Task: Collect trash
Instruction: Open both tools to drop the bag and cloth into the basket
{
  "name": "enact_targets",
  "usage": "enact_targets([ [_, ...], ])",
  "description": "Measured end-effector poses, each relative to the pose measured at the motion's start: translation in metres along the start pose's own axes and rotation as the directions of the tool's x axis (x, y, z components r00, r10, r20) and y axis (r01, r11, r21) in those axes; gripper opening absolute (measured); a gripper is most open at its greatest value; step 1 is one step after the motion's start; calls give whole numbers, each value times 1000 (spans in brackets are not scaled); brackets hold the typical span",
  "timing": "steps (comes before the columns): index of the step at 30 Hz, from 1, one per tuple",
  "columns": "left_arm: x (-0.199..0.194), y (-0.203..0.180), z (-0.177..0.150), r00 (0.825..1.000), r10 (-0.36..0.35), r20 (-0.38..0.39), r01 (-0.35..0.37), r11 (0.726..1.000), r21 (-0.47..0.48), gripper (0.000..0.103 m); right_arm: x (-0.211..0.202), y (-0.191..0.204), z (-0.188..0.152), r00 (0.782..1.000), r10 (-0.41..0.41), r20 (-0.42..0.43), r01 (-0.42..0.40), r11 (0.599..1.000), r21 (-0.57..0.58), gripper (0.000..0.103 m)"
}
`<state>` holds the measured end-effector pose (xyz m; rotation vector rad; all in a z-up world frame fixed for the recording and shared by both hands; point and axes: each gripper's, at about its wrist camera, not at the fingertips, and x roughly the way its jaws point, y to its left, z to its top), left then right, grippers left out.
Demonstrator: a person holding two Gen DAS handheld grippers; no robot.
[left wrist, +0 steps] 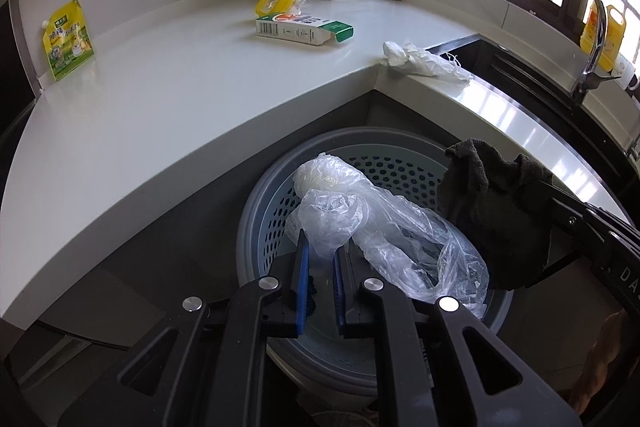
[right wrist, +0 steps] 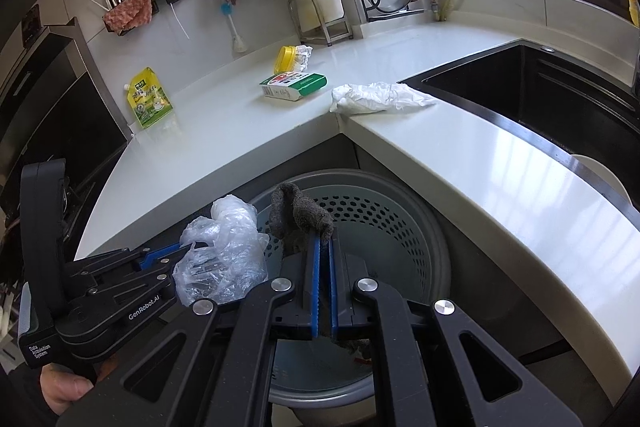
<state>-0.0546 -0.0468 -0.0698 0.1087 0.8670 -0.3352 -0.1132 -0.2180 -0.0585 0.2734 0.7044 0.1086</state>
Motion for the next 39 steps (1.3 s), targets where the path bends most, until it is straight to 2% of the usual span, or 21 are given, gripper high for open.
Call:
enact_targets([
  [22,28,-3,-5,996,-7,-88,7,1000,-6,11,29,-17,-18,996,-5,-94,8,999,34,4],
  [32,32,2,-7,994,-18,-110,15,1000,-25,13,31,-21,-19,995,-15,-99,19,999,44,4],
  [35,31,6,-5,994,-21,-103,17,999,-42,35,28,-23,-18,996,-10,-89,15,999,53,9],
  [36,30,7,-5,995,-17,-96,12,999,-47,48,26,-23,-17,997,-12,-83,17,998,54,16],
  [37,28,8,-5,996,-13,-85,9,999,-51,56,25,-24,-17,997,-14,-74,18,998,57,28],
  [39,25,9,-4,997,-8,-75,4,999,-52,57,20,-25,-15,999,-15,-52,18,998,66,41],
])
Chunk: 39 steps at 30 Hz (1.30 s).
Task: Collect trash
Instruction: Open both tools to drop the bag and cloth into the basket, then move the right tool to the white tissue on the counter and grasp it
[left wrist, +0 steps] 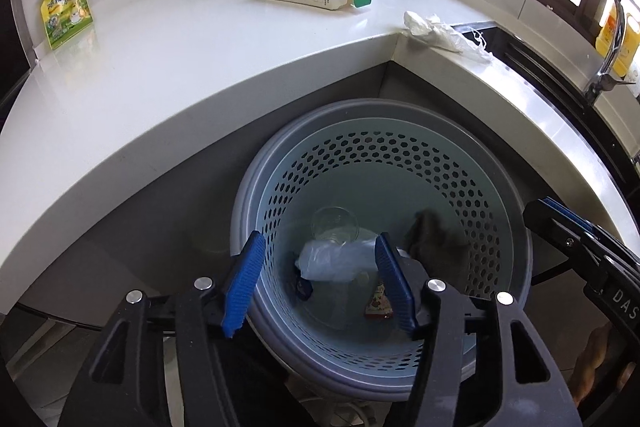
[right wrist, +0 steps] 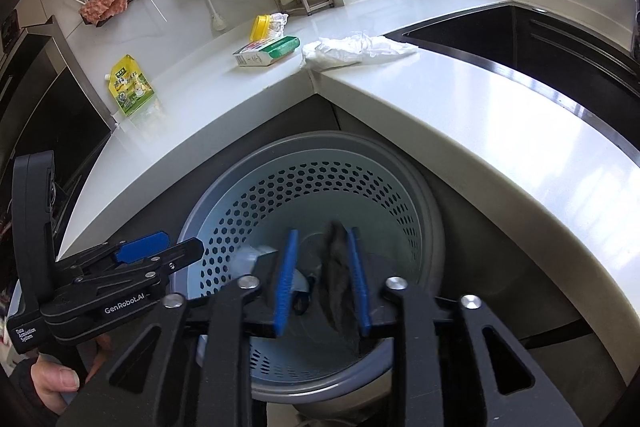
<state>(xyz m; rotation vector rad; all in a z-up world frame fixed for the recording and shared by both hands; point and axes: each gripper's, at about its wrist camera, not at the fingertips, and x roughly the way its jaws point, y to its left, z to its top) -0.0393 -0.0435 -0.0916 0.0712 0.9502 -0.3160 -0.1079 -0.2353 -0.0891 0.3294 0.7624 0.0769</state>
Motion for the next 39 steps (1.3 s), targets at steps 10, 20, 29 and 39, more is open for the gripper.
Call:
enact_targets([
  [10,-6,5,-2,1000,12,11,-12,1000,-17,74,-2,1,0,1000,-1,4,1,1000,-5,53],
  [20,-26,6,8,994,50,98,-51,999,5,87,-14,4,7,998,0,57,2,1000,-24,65],
  [29,-44,8,34,977,87,196,-90,996,4,94,-20,3,38,992,-18,125,27,997,-69,67],
  [39,-39,13,77,967,90,237,-85,996,-30,96,2,10,91,991,-36,129,55,988,-141,70],
])
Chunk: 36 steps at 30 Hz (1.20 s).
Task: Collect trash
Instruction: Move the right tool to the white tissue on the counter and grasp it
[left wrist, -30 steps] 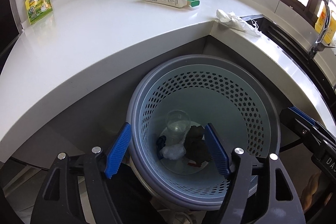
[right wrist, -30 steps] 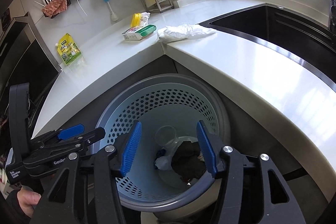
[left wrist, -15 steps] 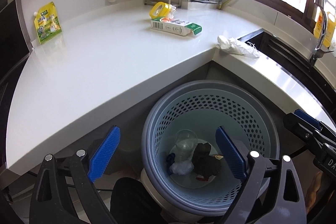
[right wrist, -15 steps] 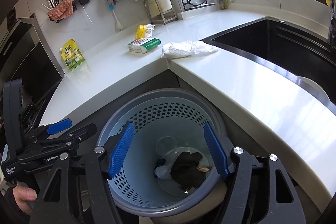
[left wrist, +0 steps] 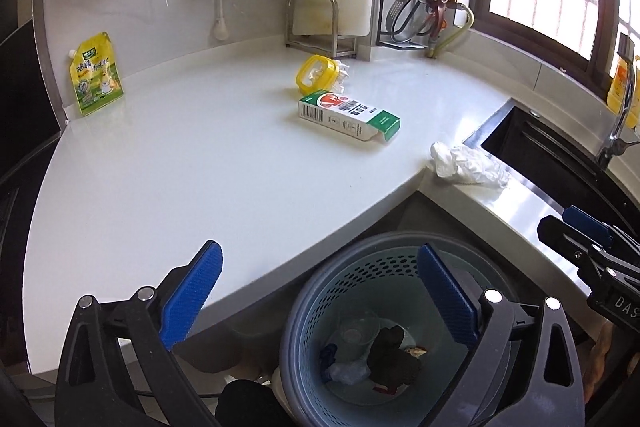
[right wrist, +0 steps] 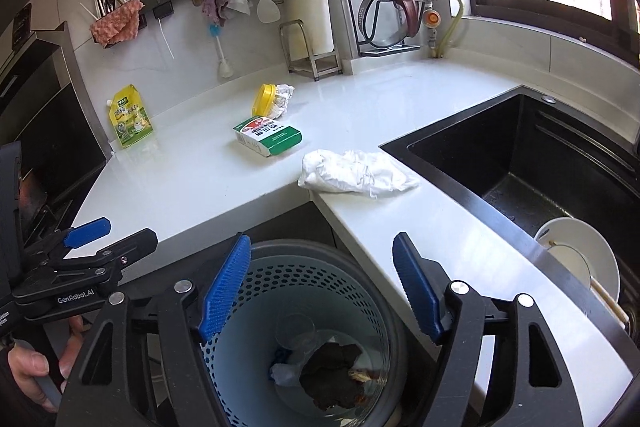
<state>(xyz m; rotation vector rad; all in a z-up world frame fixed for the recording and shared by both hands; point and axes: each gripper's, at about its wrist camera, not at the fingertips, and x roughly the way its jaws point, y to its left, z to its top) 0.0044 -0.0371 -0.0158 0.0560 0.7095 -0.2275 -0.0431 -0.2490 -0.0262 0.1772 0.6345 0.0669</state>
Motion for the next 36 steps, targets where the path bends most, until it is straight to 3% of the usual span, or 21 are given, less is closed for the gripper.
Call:
enact_targets([
  [6,20,2,17,1000,21,-9,-21,1000,-18,96,32,3,28,999,24,-42,-26,999,-30,70],
  [13,43,7,36,999,40,-24,-41,998,-54,96,74,0,56,994,-5,-105,-1,999,-52,70],
  [23,71,4,59,998,46,-48,-50,996,-81,96,123,-3,67,976,-61,-211,36,992,-118,70],
  [25,75,4,64,998,39,-54,-44,995,-93,96,129,-3,67,972,-52,-230,24,992,-122,58],
  [30,83,-2,79,998,47,-53,-52,994,-100,96,140,0,67,966,-63,-249,23,987,-159,41],
  [33,89,-5,86,997,53,-59,-59,993,-102,96,141,-3,69,967,-35,-253,-3,989,-149,21],
  [36,100,-9,92,995,55,-82,-64,993,-102,96,143,-11,79,968,-1,-252,-29,993,-115,15],
])
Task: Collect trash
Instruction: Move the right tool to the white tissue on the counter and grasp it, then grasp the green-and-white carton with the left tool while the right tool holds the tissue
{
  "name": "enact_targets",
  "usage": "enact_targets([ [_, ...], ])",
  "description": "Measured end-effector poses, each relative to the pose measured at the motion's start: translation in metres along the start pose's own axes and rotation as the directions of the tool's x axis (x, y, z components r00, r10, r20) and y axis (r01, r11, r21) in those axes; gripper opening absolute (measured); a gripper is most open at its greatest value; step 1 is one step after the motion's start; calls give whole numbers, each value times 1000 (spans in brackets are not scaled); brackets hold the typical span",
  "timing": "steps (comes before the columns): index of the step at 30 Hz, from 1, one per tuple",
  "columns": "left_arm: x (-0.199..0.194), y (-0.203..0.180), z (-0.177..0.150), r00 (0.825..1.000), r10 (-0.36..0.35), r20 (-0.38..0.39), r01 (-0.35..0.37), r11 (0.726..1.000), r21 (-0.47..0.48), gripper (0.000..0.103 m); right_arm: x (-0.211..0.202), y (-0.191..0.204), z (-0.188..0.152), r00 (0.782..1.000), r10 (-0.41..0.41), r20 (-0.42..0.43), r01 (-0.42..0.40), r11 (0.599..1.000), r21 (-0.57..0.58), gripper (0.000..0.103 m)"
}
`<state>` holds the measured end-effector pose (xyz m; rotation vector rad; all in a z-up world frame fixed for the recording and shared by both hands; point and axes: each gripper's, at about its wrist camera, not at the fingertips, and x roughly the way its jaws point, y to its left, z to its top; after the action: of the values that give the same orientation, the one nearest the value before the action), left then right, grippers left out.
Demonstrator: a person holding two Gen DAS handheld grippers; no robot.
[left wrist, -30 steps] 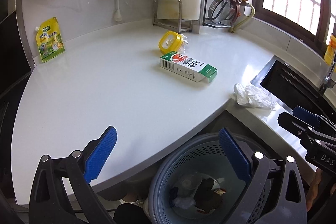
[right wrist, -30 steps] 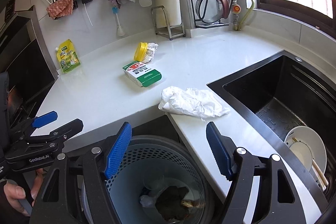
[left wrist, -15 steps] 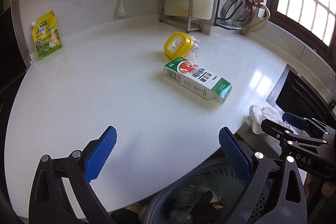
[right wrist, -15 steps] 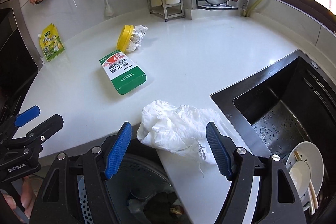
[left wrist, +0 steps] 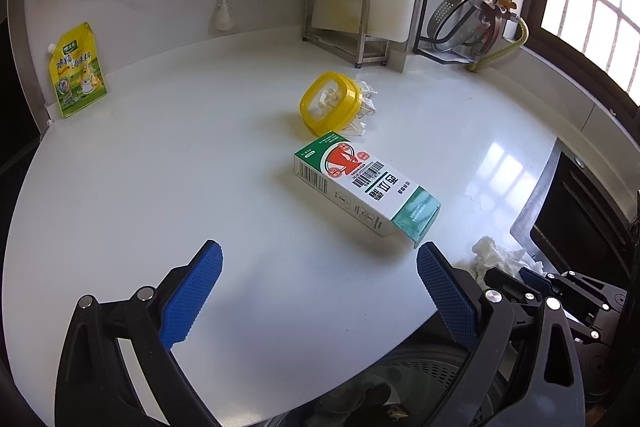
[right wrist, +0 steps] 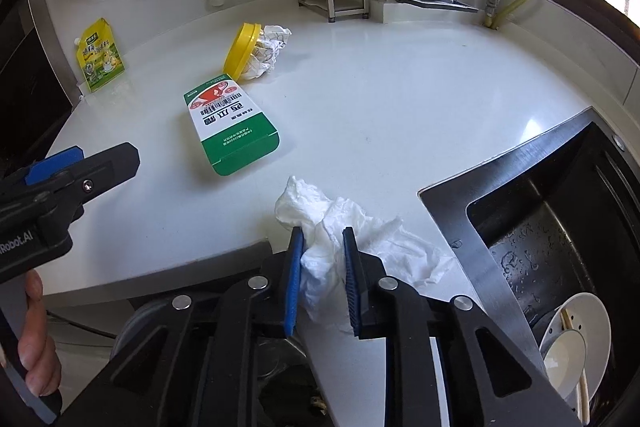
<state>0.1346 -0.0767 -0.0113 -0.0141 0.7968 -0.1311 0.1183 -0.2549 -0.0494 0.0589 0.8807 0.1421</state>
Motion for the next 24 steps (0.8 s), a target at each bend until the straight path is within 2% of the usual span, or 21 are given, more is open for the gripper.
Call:
enact_targets([
  [3,12,-4,6,999,9,-32,-9,1000,-16,96,-3,-9,17,999,6,41,-7,1000,8,14],
  [7,22,-9,16,998,22,-51,-24,999,-44,96,-1,-32,47,993,50,104,-58,995,76,14],
  [10,29,-16,25,997,55,-52,-58,997,-55,96,2,-48,60,987,33,155,-51,992,112,14],
  [13,42,-23,33,994,63,-84,-69,995,-68,96,4,-61,62,984,61,165,-84,987,138,14],
  [16,55,-27,39,990,71,-120,-82,992,-92,96,4,-73,63,984,39,174,-65,987,147,14],
  [19,62,-31,45,987,75,-139,-91,989,-113,96,3,-91,64,980,79,185,-118,971,209,14],
  [24,70,-32,52,982,88,-170,-114,982,-148,96,-2,-99,63,975,84,204,-131,965,227,14],
])
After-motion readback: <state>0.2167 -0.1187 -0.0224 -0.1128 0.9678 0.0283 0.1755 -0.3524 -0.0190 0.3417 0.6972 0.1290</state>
